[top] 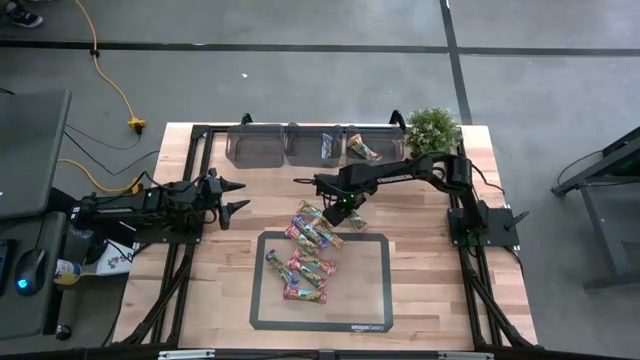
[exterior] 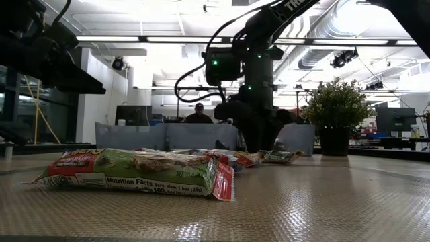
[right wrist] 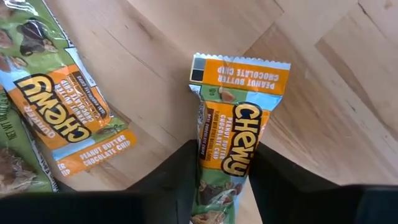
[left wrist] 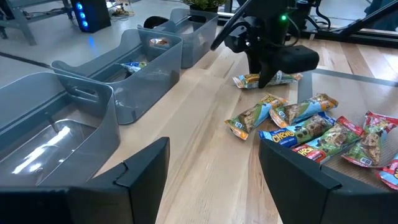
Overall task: Pick and place Granola Bars by type
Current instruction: Put the yellow granola bar into the right black bin
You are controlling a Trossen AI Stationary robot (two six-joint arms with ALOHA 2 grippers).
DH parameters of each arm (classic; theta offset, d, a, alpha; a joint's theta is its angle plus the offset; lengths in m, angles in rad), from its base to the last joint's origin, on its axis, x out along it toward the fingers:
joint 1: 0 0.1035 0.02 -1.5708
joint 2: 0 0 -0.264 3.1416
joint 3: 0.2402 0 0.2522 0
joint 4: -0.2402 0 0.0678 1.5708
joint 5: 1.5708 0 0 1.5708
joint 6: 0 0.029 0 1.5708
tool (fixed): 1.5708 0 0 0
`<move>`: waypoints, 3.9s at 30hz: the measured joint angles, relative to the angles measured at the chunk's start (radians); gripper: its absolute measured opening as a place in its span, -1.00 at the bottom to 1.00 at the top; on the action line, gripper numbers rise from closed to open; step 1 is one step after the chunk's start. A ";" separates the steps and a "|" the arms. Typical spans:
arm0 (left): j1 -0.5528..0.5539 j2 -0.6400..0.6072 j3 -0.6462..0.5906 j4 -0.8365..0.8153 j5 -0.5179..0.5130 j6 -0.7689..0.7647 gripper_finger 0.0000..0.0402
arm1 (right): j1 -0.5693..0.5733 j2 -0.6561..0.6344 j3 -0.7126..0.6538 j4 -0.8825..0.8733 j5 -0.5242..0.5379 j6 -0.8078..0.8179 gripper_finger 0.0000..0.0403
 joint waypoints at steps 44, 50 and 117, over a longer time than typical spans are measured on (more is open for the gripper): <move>0.000 0.000 0.000 0.000 0.000 0.000 0.21 | 0.001 -0.020 0.035 -0.008 -0.034 -0.057 -0.53; 0.000 0.000 0.000 0.000 0.000 0.000 0.21 | 0.000 -0.090 0.035 0.010 0.005 -0.056 -0.53; 0.000 0.000 0.000 0.000 0.000 0.000 0.21 | -0.259 -0.468 0.036 0.258 0.710 -0.208 -0.53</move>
